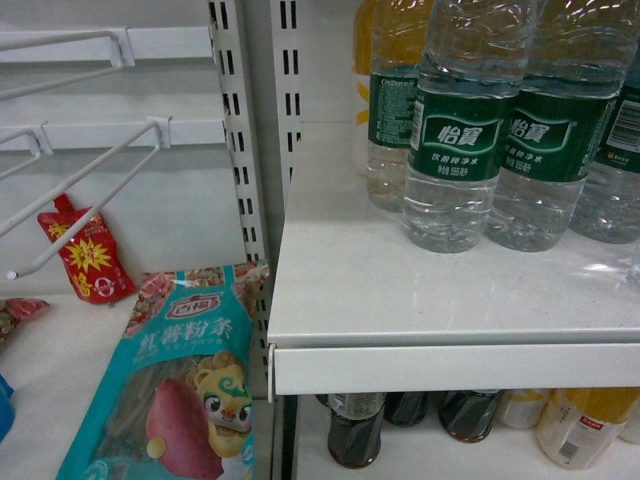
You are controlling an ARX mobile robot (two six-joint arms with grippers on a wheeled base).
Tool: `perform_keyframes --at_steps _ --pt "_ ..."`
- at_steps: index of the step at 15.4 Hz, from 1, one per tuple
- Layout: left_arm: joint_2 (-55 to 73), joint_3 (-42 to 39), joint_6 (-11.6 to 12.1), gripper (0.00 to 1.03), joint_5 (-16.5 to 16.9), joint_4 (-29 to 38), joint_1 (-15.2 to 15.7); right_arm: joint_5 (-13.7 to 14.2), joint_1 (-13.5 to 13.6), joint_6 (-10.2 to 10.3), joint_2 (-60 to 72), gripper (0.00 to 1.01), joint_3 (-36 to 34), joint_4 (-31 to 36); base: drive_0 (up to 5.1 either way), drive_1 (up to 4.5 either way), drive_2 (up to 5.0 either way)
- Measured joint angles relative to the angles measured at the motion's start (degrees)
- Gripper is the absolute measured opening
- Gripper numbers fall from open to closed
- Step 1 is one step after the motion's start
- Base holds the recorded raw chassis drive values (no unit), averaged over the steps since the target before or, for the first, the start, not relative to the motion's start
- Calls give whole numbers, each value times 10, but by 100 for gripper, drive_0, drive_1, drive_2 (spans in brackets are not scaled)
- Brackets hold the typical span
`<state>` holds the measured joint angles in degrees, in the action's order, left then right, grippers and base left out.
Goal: Move water from second to third shelf
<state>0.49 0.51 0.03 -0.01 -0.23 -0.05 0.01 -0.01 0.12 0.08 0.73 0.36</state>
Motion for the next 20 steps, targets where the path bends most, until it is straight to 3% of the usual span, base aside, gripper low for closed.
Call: perform_keyframes --at_steps 5,13,20 --pt "0 0 0 98 0 0 0 0 0 0 2 2 0 -5 0 0 0" --pt "0 0 0 98 0 0 0 0 0 0 2 99 0 -6 0 0 0" --pt "0 0 0 98 0 0 0 0 0 0 2 98 0 -6 0 0 0"
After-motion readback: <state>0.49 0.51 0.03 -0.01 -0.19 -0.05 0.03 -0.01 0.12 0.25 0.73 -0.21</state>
